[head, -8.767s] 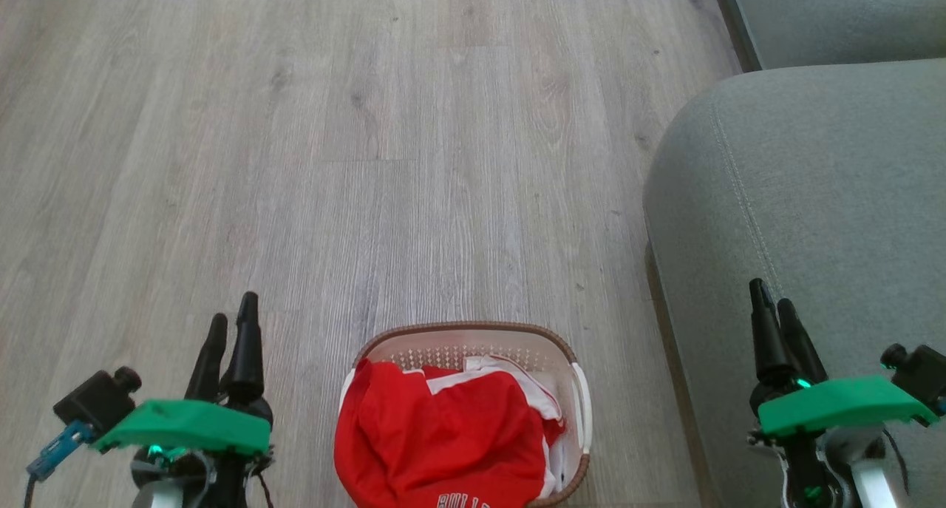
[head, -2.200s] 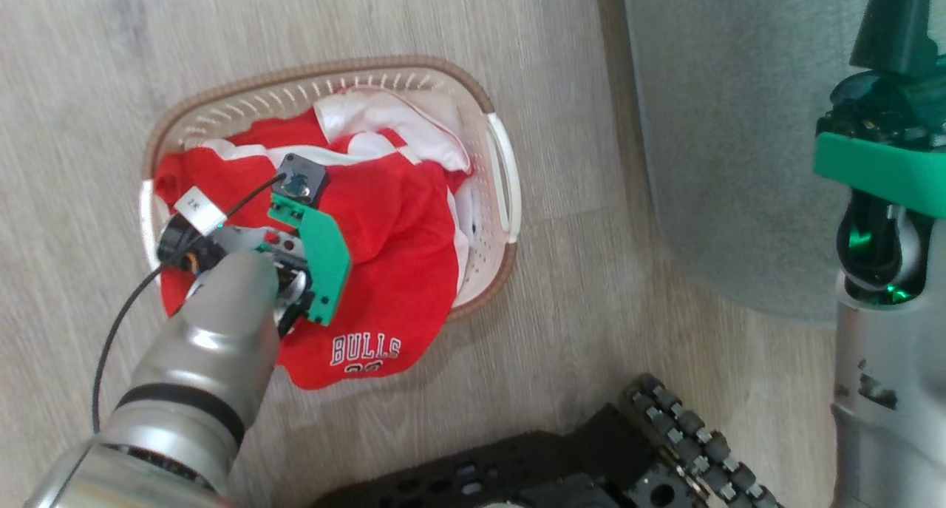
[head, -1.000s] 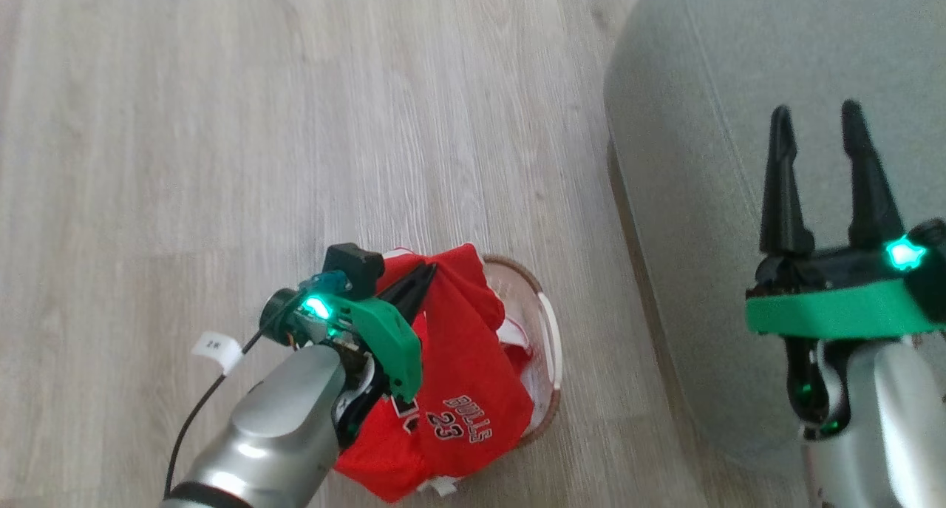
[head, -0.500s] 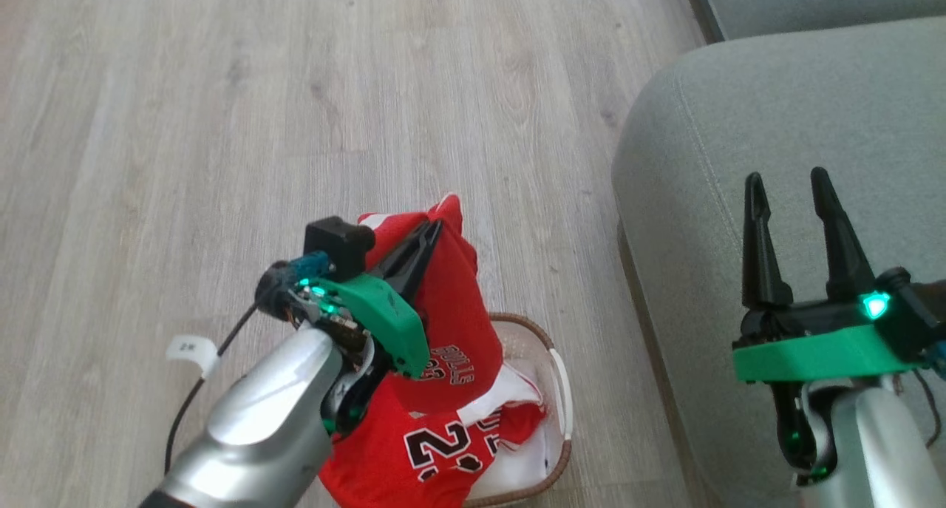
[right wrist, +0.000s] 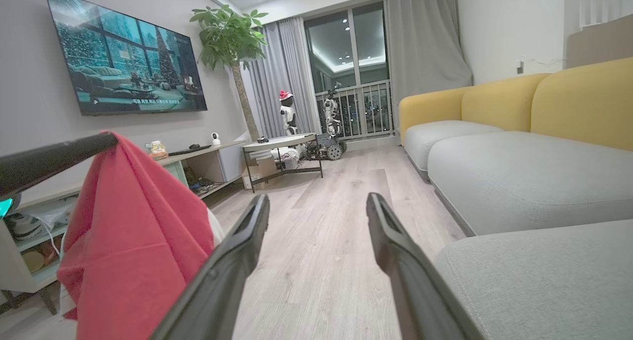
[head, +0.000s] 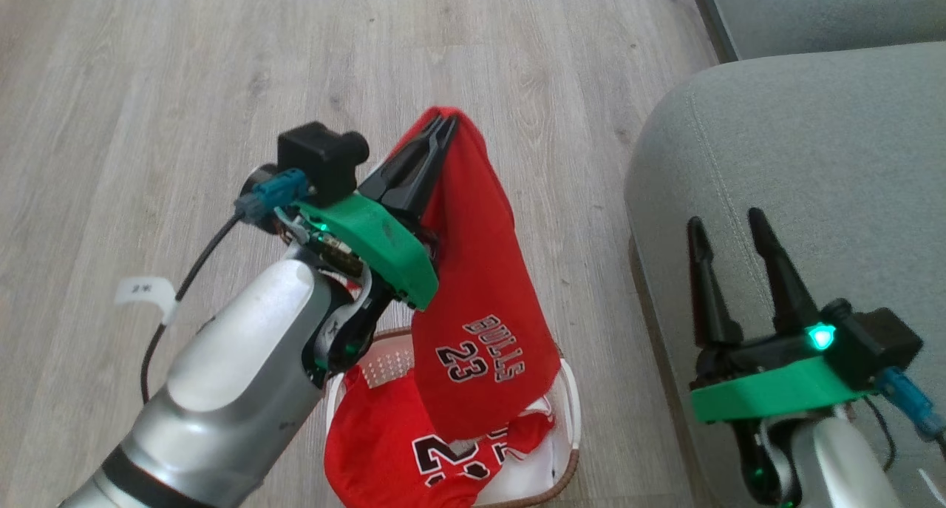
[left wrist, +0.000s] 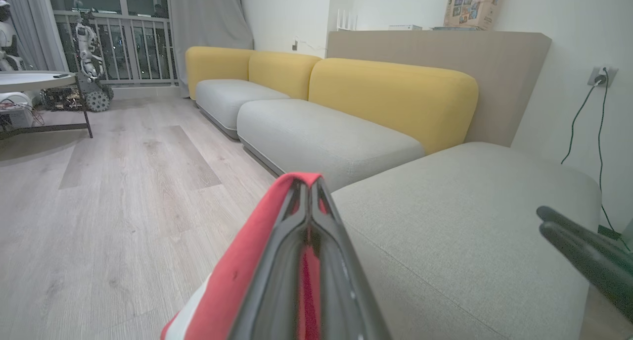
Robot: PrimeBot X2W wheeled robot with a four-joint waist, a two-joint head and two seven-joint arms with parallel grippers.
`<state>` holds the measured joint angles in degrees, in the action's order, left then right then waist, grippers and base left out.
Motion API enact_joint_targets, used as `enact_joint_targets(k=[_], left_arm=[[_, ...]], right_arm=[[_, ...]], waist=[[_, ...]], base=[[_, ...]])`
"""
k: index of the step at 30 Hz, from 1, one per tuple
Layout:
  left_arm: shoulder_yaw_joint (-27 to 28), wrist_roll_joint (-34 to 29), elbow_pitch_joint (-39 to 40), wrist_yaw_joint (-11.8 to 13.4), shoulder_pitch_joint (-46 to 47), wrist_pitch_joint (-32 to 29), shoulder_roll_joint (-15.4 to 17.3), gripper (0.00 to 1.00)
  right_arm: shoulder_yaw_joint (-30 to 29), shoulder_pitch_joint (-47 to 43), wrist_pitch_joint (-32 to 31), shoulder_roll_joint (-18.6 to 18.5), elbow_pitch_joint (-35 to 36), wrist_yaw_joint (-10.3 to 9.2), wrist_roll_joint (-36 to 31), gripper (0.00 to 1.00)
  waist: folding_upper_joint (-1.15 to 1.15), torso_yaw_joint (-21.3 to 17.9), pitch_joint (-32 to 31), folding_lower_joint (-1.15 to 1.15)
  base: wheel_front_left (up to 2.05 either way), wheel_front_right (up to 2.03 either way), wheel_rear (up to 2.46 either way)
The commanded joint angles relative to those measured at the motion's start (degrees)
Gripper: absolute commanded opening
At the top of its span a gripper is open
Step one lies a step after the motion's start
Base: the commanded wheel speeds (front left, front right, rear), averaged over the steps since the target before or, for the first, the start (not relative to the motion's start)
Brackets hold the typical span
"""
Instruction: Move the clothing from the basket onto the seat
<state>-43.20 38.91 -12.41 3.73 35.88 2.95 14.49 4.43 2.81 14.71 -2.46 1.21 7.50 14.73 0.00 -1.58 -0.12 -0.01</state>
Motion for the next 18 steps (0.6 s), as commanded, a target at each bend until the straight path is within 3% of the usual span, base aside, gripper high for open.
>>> enact_joint_targets(k=[1,5,10,18], left_arm=[[3.1,-0.3,2.9,0.7,4.0,-0.6,1.7,0.00],[3.0,-0.4,4.2,1.1,4.7,-1.4,1.7,0.00],[2.6,-0.4,4.4,1.0,6.0,-2.0,1.2,0.00],[1.7,-0.2,2.7,-0.1,7.9,-1.8,-0.4,0.00]], right_arm=[[2.3,1.5,0.3,-0.4,1.8,-0.01,0.5,1.00],[5.4,1.8,0.3,-0.8,1.9,-0.01,1.2,1.00],[13.5,4.0,0.0,-3.5,0.4,-0.01,4.1,1.00],[23.8,13.4,-2.8,-5.0,-7.4,-0.01,6.2,1.00]], waist=[[0.00,0.0,0.0,0.01],[0.00,-0.1,0.1,0.01],[0.00,-0.1,0.3,0.01],[0.00,-0.1,0.7,0.01]], base=[[0.00,0.00,0.00],[0.00,0.00,0.00],[0.00,0.00,0.00],[0.00,0.00,0.00]])
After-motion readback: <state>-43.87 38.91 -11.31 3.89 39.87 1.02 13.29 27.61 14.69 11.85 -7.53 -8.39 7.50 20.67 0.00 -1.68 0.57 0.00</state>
